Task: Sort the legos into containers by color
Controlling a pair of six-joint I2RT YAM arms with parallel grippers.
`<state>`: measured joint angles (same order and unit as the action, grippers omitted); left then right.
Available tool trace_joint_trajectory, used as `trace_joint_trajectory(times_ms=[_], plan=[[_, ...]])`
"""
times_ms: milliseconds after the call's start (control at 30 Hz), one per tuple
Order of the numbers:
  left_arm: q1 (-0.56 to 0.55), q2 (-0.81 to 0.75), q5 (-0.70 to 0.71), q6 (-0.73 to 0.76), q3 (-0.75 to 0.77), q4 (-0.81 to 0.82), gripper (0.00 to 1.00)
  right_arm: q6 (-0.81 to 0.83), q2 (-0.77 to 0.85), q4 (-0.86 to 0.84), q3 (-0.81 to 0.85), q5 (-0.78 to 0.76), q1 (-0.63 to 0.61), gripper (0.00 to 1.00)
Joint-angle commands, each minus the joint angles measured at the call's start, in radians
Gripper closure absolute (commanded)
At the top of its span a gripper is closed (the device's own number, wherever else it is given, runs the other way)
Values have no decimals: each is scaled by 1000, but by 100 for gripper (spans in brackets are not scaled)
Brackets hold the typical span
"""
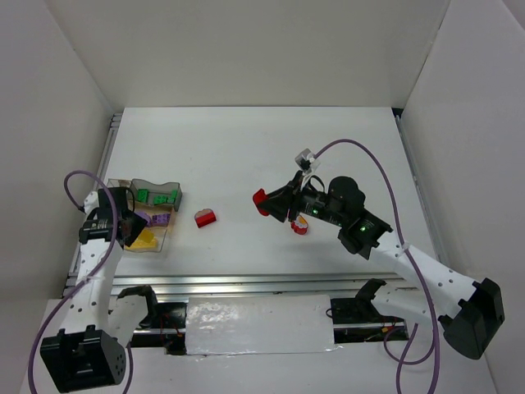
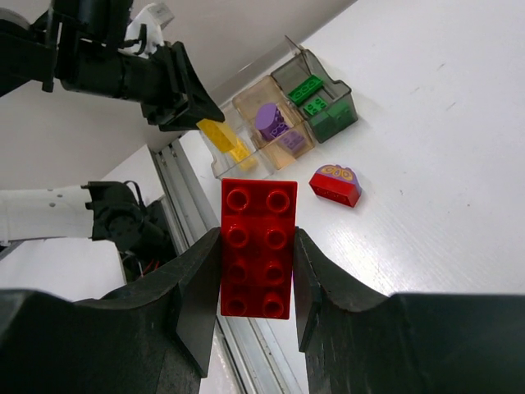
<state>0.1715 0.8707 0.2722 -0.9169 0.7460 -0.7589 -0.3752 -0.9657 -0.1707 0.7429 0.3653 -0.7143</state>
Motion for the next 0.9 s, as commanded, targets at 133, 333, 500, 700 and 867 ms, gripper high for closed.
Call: trace_joint_trajectory(times_ms=[133, 333, 500, 700, 867], plan=[[0, -18, 35, -34, -33, 3, 79, 16, -1, -27, 12, 30, 1, 100], [2, -19, 24, -28, -33, 10, 7, 21, -24, -15, 27, 46, 1, 100], [0, -44, -49, 21, 24, 27, 0, 10, -53, -24, 38, 73, 1, 100], [0, -217, -484, 193, -35, 343, 1, -71, -123, -110, 72, 237, 1, 100], [-23, -269, -1120, 41, -166, 951, 1, -249, -202, -307, 93, 438, 1, 100]])
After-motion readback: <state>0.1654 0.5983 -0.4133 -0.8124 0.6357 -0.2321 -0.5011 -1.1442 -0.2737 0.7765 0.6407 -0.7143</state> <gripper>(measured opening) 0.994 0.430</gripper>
